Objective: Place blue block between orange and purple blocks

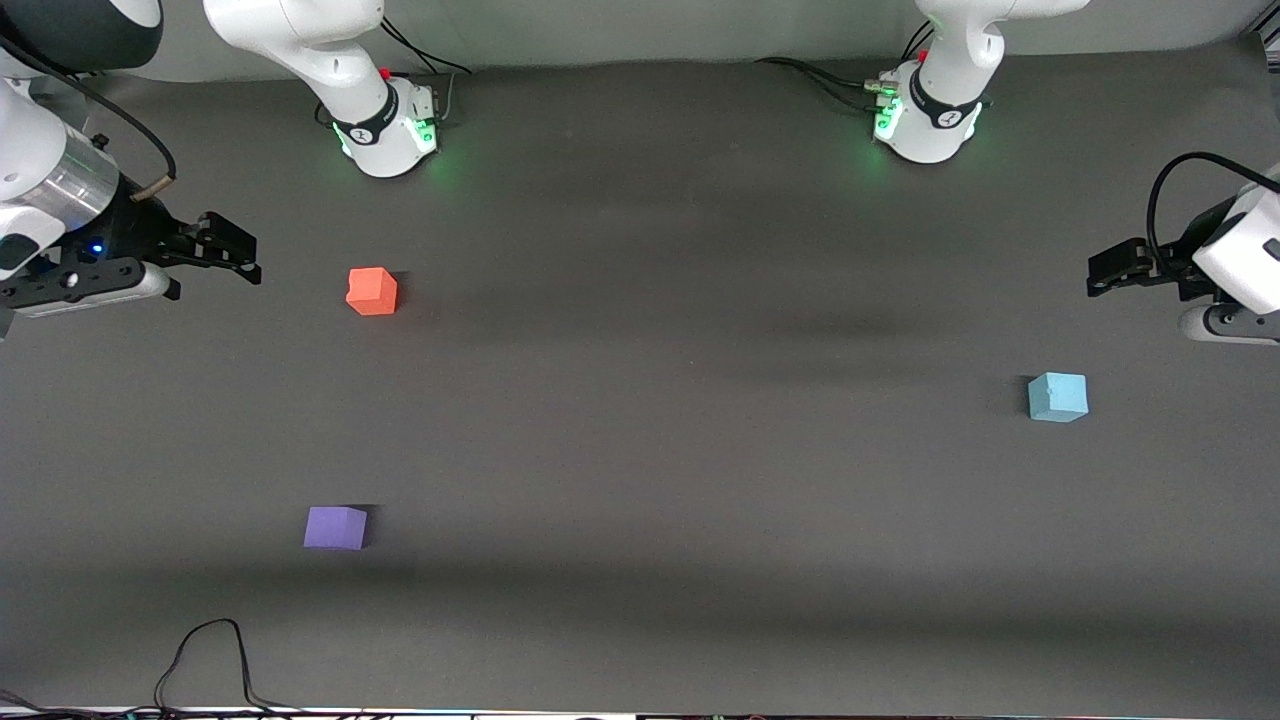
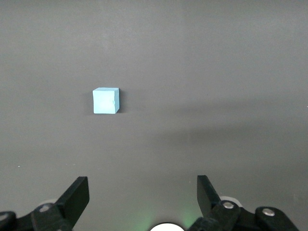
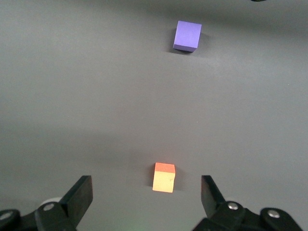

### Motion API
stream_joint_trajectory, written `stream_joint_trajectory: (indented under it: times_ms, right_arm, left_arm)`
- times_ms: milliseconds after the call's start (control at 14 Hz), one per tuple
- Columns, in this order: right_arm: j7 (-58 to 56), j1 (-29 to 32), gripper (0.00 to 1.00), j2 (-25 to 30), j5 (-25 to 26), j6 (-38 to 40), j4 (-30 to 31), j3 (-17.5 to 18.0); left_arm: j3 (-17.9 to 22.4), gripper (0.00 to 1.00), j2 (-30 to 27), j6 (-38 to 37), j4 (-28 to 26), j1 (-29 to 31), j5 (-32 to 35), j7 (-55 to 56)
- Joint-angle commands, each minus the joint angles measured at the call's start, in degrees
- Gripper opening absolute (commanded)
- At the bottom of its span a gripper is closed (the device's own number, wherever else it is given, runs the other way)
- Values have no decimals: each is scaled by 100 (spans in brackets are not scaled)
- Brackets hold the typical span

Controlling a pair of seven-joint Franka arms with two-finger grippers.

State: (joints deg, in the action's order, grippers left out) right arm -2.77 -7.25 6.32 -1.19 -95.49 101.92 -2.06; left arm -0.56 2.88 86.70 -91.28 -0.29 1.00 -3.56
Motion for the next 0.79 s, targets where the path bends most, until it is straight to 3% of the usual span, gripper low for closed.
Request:
stream_joint_trajectory:
  times_ms: [0, 500, 714]
  right_arm:
    - [-101, -83, 100, 106, -127, 39, 30, -93]
    - [-83, -83, 100, 80, -127, 92, 30, -93]
    - [-83, -83, 100, 71, -136, 92, 21, -93]
  left_arm:
    - [30, 100, -86, 23, -83, -42, -47, 84]
    - [91, 100, -121, -39, -144, 29, -30, -47]
    - [232, 100, -287, -135, -258, 396, -21, -932]
